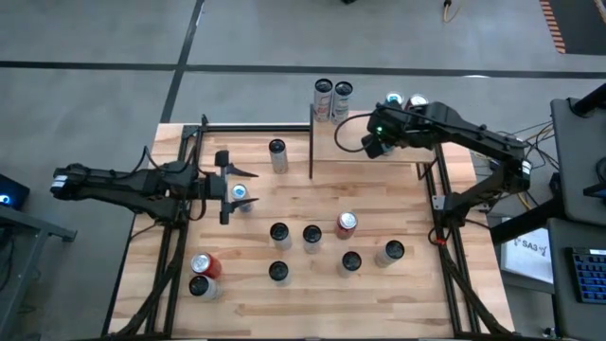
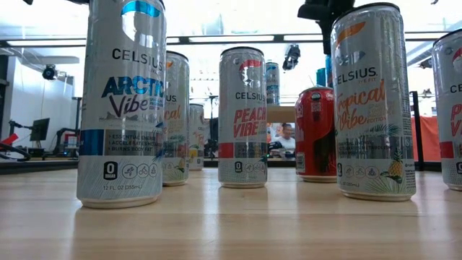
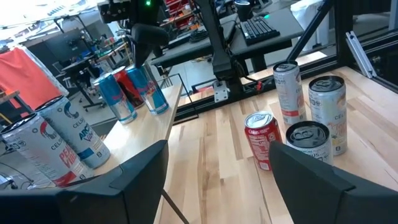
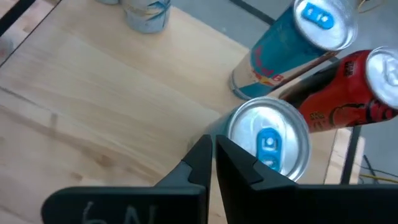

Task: Place canned beverage on shelf
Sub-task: Put the bottom blue soda can on the shelf aligned with the blue soda can

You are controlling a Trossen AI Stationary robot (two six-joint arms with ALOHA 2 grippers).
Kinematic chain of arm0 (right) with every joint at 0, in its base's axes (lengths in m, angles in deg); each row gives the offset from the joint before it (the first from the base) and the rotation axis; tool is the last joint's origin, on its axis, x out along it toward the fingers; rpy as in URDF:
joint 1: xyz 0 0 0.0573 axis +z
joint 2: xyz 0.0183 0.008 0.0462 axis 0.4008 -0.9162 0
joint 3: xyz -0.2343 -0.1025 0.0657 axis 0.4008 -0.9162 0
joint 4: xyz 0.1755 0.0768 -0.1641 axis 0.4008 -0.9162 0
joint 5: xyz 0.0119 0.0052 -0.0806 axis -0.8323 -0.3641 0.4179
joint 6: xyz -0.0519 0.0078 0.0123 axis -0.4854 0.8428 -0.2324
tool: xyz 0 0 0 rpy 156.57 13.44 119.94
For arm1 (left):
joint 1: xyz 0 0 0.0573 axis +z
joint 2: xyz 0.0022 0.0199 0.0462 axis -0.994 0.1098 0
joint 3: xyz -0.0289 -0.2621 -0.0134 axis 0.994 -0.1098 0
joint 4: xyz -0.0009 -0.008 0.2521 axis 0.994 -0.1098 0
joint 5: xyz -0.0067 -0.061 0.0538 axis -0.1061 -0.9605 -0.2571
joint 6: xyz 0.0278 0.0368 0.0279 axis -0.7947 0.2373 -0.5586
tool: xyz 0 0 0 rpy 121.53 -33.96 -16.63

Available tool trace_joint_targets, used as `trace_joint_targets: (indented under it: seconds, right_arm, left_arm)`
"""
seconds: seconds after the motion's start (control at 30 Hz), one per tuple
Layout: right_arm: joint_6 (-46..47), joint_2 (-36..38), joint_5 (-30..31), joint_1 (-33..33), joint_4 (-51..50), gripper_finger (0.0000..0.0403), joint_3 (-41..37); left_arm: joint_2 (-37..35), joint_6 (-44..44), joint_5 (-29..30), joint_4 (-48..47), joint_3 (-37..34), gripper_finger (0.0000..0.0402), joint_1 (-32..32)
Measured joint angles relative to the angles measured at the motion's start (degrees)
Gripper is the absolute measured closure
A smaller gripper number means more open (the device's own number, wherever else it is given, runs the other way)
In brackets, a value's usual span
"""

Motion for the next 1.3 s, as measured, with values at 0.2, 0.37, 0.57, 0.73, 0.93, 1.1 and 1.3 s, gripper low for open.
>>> trace_joint_targets:
  seconds: [0.2,0.37,0.57,0.73,0.93,1.1,1.3]
  right_arm:
    - [-1.5,1.0,-1.8,0.2,0.1,0.0390,0.0]
    - [-1.6,1.6,2.9,0.1,1.8,0.0390,0.0]
    - [-2.5,1.3,6.8,-1.3,1.7,0.0390,-0.1]
    - [-2.5,0.4,6.7,-1.2,2.4,0.0390,-1.3]
    - [-3.6,-0.1,7.0,-1.3,2.7,0.0390,-2.3]
    - [-4.8,0.3,5.1,-1.3,2.8,0.0390,-2.3]
    - [-8.8,1.3,2.3,-1.2,2.7,0.0390,-2.3]
  left_arm:
    - [0.0,-0.1,0.0,0.0,0.0,0.0139,0.0]
    - [0.0,-0.1,0.0,0.0,0.0,0.0139,0.0]
    - [0.0,-0.1,0.0,0.0,0.0,0.0139,0.0]
    - [0.0,-0.4,0.0,0.0,0.0,0.0139,0.0]
    - [0.0,-0.3,0.0,0.0,0.0,0.0139,0.0]
    - [0.0,-0.3,0.0,0.0,0.0,0.0139,0.0]
    - [0.0,-0.3,0.0,0.0,0.0,0.0139,0.0]
